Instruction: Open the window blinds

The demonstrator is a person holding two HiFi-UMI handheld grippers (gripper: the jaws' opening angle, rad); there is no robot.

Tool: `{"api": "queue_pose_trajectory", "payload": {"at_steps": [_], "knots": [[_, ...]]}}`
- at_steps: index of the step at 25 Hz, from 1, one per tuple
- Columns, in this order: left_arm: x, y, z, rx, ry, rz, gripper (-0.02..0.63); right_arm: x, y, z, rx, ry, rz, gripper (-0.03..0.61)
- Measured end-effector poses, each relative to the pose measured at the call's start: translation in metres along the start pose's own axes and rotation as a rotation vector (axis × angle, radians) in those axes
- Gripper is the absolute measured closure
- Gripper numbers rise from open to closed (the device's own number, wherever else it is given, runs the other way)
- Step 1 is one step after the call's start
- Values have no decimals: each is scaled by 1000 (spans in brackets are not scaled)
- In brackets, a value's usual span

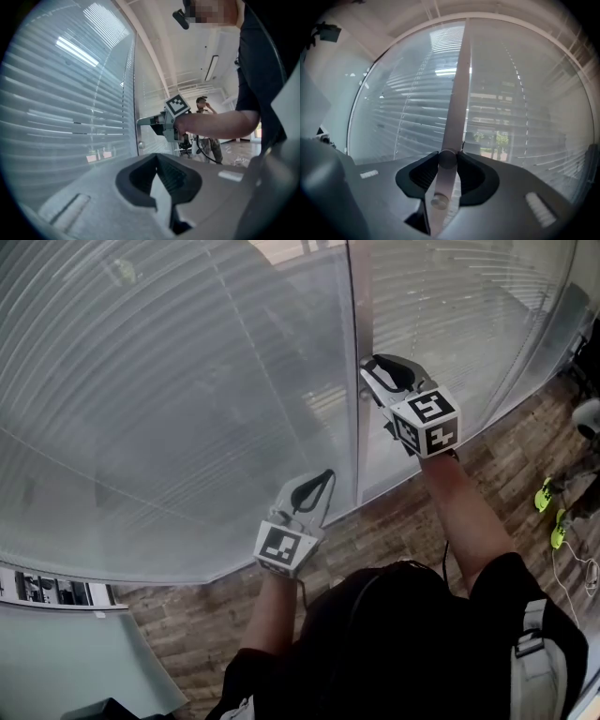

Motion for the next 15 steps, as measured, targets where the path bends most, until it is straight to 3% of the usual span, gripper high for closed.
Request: {"api": "queue_pose_trajectory", "payload": {"at_steps": [8, 15], "knots": [[-2, 3, 3, 18, -18, 8, 611, 5, -4, 1, -2, 295, 75, 449], [-2, 8, 1, 31, -17, 6, 611, 5, -3, 1, -1, 282, 79, 448]]}}
Point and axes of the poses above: the fingertips, and each gripper's own axes: y forward along the fingers, z to its right, x out of its underside, the point moved 10 cm from there along -y, backward along the fingers, and after that the axes turned 1 degree about x, right-handed, at the moved point
